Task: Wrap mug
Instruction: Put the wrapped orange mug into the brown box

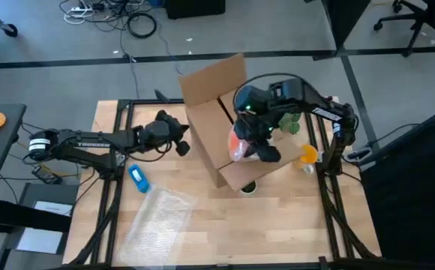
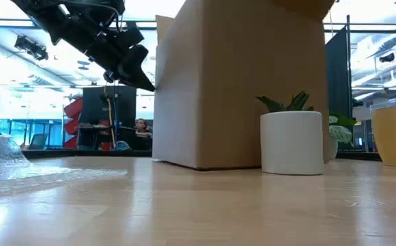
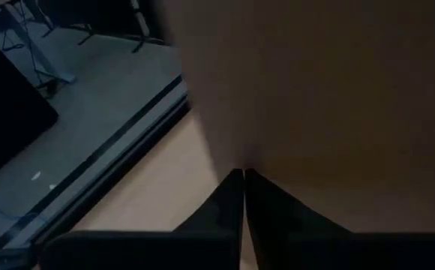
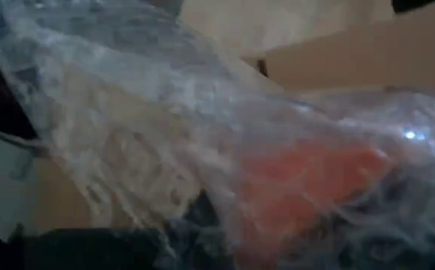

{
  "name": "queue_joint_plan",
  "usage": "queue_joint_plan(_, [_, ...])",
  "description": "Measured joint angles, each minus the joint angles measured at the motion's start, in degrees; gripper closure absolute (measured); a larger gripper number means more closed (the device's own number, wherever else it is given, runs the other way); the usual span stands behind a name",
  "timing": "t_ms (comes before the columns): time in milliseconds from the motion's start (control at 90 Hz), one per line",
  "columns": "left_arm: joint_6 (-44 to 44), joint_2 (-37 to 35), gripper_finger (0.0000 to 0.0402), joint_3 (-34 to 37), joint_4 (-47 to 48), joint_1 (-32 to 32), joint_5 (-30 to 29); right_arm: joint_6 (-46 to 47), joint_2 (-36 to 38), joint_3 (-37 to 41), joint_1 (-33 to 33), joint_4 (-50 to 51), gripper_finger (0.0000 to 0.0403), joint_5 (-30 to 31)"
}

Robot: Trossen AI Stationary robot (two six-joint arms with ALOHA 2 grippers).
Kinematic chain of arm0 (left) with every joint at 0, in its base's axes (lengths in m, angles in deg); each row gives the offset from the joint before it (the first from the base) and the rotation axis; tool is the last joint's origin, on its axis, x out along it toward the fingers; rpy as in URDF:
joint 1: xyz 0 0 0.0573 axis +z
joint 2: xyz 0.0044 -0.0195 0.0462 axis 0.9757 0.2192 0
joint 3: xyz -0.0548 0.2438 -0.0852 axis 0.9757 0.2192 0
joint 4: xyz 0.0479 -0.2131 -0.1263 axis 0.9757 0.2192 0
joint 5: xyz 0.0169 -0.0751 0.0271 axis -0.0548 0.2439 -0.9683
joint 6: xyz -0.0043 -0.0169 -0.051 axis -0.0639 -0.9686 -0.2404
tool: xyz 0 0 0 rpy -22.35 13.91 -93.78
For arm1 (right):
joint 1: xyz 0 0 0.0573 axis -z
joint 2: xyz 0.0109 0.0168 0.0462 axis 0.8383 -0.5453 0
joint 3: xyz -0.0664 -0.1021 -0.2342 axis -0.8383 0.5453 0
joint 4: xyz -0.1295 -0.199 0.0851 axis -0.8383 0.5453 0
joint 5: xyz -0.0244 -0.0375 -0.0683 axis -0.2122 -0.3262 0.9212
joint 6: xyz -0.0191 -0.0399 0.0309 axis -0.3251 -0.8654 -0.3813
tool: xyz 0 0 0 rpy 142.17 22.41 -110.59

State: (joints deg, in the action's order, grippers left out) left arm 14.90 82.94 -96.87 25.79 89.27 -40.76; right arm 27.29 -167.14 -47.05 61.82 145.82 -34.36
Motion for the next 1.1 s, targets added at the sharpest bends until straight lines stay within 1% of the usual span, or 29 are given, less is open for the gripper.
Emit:
queue_joint_plan(33, [-0.04, -0.01, 0.0402, 0.00, 0.00, 0.01, 0.00, -0.18, -0.22, 0.29, 0.04, -0.86, 0.0391, 4.01])
queue_joint_plan(89, [-0.13, -0.01, 0.0402, 0.00, 0.06, -0.01, 0.03, -0.19, -0.70, 1.04, 0.13, -3.68, 0.0391, 13.44])
queue_joint_plan(144, [-0.28, -0.05, 0.0402, -0.02, 0.02, -0.01, 0.49, -0.09, -1.14, 1.59, 0.89, -6.15, 0.0391, 21.38])
queue_joint_plan(178, [-0.68, -0.05, 0.0402, -0.04, 0.10, -0.03, 0.83, 0.51, -1.25, 1.90, 1.44, -7.31, 0.0391, 24.28])
queue_joint_plan(211, [-1.27, -0.05, 0.0402, -0.04, 0.26, -0.03, 1.38, 1.33, -1.33, 2.35, 2.10, -8.44, 0.0391, 25.55])
queue_joint_plan(289, [-1.87, -0.05, 0.0402, -0.04, 0.29, -0.03, 1.99, 2.16, -1.85, 3.29, 3.78, -10.03, 0.0391, 24.79])
queue_joint_plan(444, [-2.85, -0.05, 0.0402, -0.04, 0.55, -0.03, 2.33, -1.91, -4.82, 6.51, 5.55, -7.68, 0.0391, 17.63])
queue_joint_plan(533, [-2.90, -0.05, 0.0402, -0.04, 0.48, -0.03, 2.36, 0.12, -6.65, 8.14, 6.15, -7.69, 0.0391, 15.23])
queue_joint_plan(656, [-2.91, -0.05, 0.0402, -0.04, 0.48, -0.03, 2.38, 6.80, -10.44, 9.26, 6.62, -6.83, 0.0391, 15.36])
queue_joint_plan(778, [-2.91, -0.05, 0.0402, -0.04, 0.55, -0.03, 2.38, 10.30, -12.88, 9.57, 6.71, -7.03, 0.0391, 15.58])
queue_joint_plan(889, [-2.91, -0.05, 0.0402, -0.04, 0.77, -0.03, 2.39, 15.44, -15.48, 9.56, 6.64, -7.12, 0.0390, 15.66])
queue_joint_plan(1100, [-2.86, -0.05, 0.0402, -0.04, 2.11, -0.03, 2.40, 20.31, -19.72, 9.68, 6.49, -8.08, 0.0390, 15.67])
